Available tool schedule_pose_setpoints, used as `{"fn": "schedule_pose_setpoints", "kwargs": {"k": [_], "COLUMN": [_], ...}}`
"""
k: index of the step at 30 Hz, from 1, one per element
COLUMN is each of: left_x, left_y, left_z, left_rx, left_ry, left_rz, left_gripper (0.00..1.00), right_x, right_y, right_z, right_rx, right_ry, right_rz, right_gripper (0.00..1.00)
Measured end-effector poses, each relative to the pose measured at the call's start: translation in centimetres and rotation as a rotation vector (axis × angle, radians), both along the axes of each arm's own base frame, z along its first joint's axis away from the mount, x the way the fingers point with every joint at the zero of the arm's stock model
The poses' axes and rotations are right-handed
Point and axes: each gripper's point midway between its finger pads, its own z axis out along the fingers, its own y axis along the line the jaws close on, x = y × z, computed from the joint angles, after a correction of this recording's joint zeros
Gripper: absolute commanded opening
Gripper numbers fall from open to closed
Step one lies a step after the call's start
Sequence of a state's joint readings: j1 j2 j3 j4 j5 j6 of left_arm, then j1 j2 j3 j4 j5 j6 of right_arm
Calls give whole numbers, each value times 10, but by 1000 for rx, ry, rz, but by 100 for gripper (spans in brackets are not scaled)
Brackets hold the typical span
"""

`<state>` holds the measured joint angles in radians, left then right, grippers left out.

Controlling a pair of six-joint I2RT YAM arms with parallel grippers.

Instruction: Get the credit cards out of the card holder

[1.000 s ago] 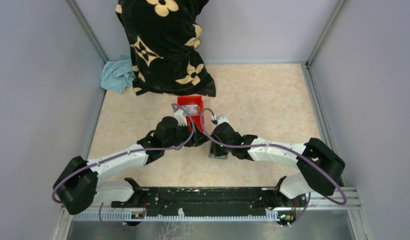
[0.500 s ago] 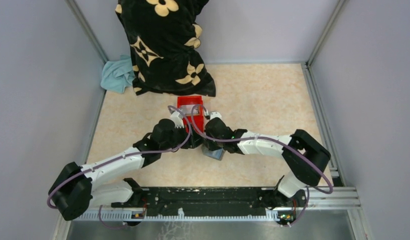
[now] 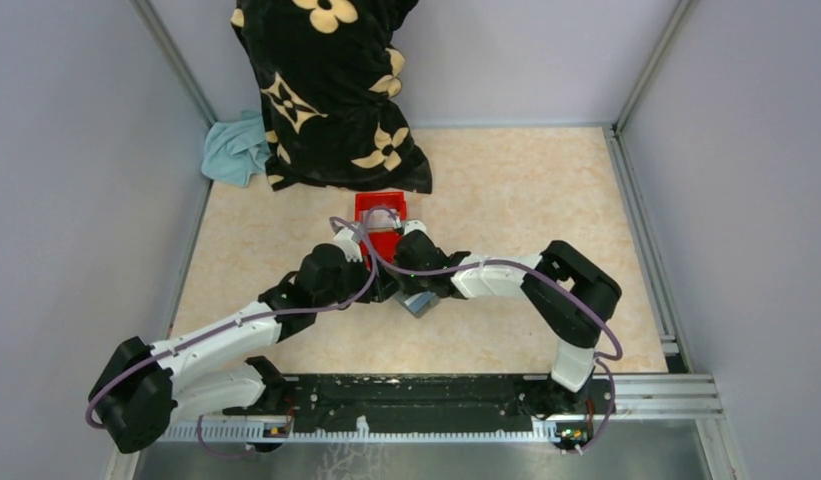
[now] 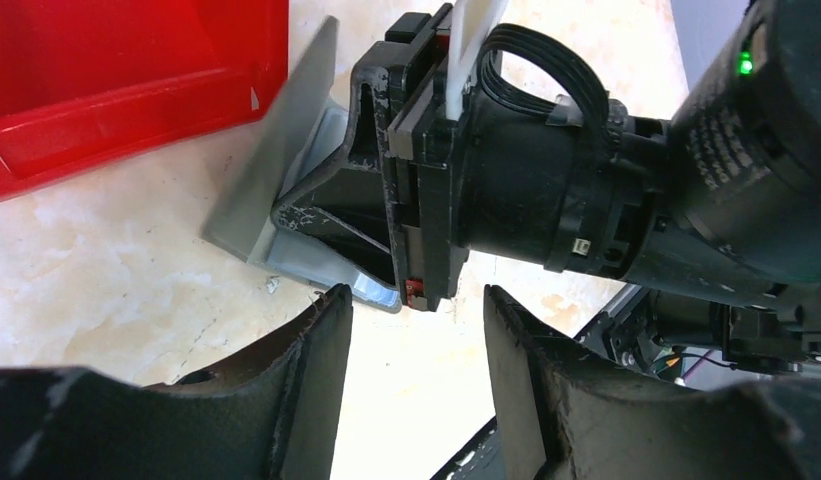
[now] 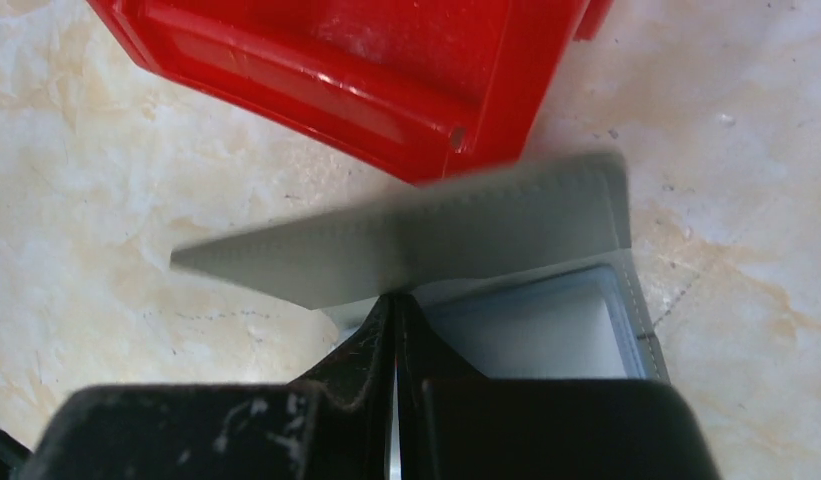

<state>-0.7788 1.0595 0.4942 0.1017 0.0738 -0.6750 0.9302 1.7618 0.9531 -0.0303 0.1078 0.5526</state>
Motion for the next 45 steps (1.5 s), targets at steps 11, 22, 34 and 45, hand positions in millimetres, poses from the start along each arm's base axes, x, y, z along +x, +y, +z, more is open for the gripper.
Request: {"fn": "schedule_pose_setpoints", "kwargs": {"k": [11, 22, 34, 45], "left_x": [-4, 2, 9, 4], "left_y": [-8, -19, -48, -59], "left_z": [4, -38, -39, -16], "left_rx": [-10, 58, 57, -42], "left_ry": [-58, -36, -94, -144], "left_rz": [-87, -126, -230, -297], "left_gripper": [43, 43, 41, 29], "right_x": [7, 5, 12, -17], "right_y": [11, 3, -36, -64], "right_z": [-4, -6, -6, 0], "right_rx": [78, 183, 172, 161], "right_ry": [17, -5, -57, -14], "right_rz": [9, -12, -135, -153], "right_gripper": [0, 0, 0, 0]}}
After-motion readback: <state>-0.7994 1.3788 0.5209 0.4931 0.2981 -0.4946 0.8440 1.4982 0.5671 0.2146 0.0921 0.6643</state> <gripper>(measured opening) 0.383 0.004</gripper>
